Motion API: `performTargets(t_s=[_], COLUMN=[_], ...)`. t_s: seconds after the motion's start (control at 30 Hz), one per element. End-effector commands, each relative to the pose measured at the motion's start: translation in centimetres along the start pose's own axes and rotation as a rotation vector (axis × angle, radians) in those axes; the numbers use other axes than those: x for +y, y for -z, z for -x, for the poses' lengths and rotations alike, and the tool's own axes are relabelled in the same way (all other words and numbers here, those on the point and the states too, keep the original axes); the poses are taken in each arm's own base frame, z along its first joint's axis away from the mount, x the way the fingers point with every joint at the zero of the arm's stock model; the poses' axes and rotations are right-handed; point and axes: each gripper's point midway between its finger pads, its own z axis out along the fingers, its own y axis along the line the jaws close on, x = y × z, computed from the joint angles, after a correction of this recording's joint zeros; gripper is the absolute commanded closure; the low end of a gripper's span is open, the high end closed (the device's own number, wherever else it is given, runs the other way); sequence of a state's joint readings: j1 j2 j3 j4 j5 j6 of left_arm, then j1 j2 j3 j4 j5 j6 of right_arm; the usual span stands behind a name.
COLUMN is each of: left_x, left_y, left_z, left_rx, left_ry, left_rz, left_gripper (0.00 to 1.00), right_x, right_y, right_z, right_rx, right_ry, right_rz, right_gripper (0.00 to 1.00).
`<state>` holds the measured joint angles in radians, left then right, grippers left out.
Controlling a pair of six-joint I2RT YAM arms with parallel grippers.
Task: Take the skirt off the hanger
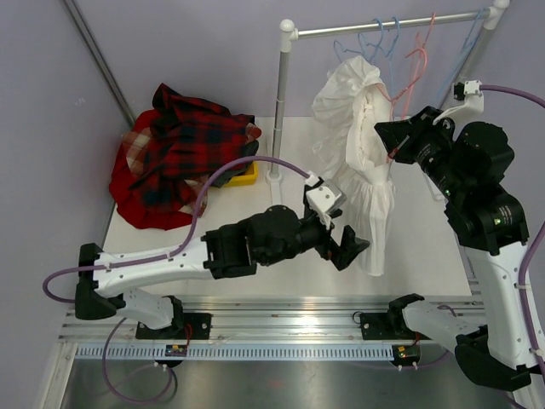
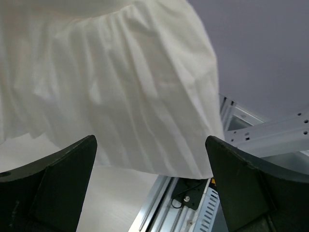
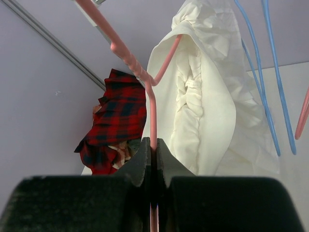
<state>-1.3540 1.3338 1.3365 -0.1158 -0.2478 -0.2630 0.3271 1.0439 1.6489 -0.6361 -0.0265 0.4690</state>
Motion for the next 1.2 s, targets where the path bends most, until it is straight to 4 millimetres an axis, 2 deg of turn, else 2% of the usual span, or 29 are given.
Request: performTargets(t_s=[0.0, 0.1, 0.23, 0.43, 0.47, 0.5, 0.53, 0.57, 0.6, 0.63, 0.73, 0.77, 0.8, 0.83, 0.87, 0.93, 0.97, 1.0, 1.03, 1.07, 1.1, 1.17], left_x=[-4.6, -6.4, -6.9, -3.0, -2.1, -1.6, -1.1, -0.6, -0.5, -0.4, -1.2, -1.3, -2.7, -3.2, -4.6, -5.9, -7.3, -7.8, -8.0, -9.2, -9.6, -10.4], left_y=[-1.2, -2.2, -3.5, -4.1, -4.3, -4.3, -4.3, -4.3, -4.4, -4.3, -3.8, -3.4, -2.9, -2.2, -1.3, -0.2, 1.0, 1.6, 2.2, 3.2, 3.8, 5.2], left_z=[3.3, 2.4, 1.3, 2.5, 2.7, 2.9, 3.2, 3.3, 3.2, 3.2, 2.9, 2.3, 1.6, 1.4, 0.3, -2.1, -4.0, -5.7, -7.6, -9.5, -11.4, -14.0], left_rx=[-0.097, -0.103, -0.115, -0.226, -0.25, -0.262, -0.271, -0.278, -0.277, -0.28, -0.271, -0.261, -0.246, -0.242, -0.22, -0.172, -0.132, -0.099, -0.055, -0.014, 0.015, 0.07], left_ry=[0.061, 0.073, 0.076, 0.097, 0.106, 0.11, 0.11, 0.11, 0.107, 0.111, 0.087, 0.069, 0.051, 0.027, 0.009, -0.027, -0.061, -0.083, -0.08, -0.087, -0.047, -0.052], left_rz=[-0.128, -0.154, -0.12, 0.139, 0.196, 0.228, 0.259, 0.292, 0.302, 0.314, 0.303, 0.315, 0.293, 0.293, 0.29, 0.28, 0.28, 0.279, 0.291, 0.264, 0.259, 0.24], left_gripper=[0.01, 0.01, 0.01, 0.01, 0.05, 0.09, 0.24, 0.43, 0.79, 0.98, 1.0, 1.0, 1.0, 1.0, 1.0, 1.0, 1.0, 1.0, 1.0, 1.0, 1.0, 1.0], right_x=[0.7, 0.7, 1.0, 1.9, 2.3, 2.5, 2.8, 3.0, 3.0, 3.0, 2.5, 2.5, 2.3, 2.5, 2.6, 2.8, 2.8, 2.8, 2.7, 2.7, 2.5, 2.5], right_y=[0.5, 0.5, 1.0, 3.0, 3.4, 3.7, 4.0, 4.3, 4.4, 4.5, 3.8, 3.8, 3.3, 3.2, 3.0, 2.5, 2.4, 1.9, 2.0, 2.1, 1.9, 2.0], right_z=[1.6, 1.6, 1.9, 2.5, 2.9, 2.9, 2.9, 3.1, 3.1, 3.1, 3.0, 3.2, 3.2, 3.6, 3.9, 4.6, 4.9, 5.0, 5.9, 6.2, 6.6, 7.2], right_rx=[-0.071, -0.072, -0.075, -0.069, -0.073, -0.068, -0.059, -0.061, -0.06, -0.058, -0.059, -0.065, -0.064, -0.078, -0.083, -0.1, -0.109, -0.107, -0.139, -0.151, -0.166, -0.187], right_ry=[-0.011, -0.011, -0.028, -0.064, -0.077, -0.082, -0.087, -0.094, -0.096, -0.096, -0.081, -0.073, -0.069, -0.065, -0.058, -0.05, -0.041, -0.037, -0.029, -0.024, -0.02, -0.014], right_rz=[0.023, 0.024, 0.032, 0.048, 0.057, 0.063, 0.074, 0.079, 0.08, 0.079, 0.054, 0.053, 0.043, 0.05, 0.053, 0.049, 0.048, 0.043, 0.031, 0.027, 0.013, 0.007], right_gripper=[1.0, 1.0, 1.0, 1.0, 1.0, 1.0, 1.0, 1.0, 1.0, 1.0, 1.0, 1.0, 1.0, 1.0, 1.0, 1.0, 1.0, 1.0, 1.0, 1.0, 1.0, 1.0])
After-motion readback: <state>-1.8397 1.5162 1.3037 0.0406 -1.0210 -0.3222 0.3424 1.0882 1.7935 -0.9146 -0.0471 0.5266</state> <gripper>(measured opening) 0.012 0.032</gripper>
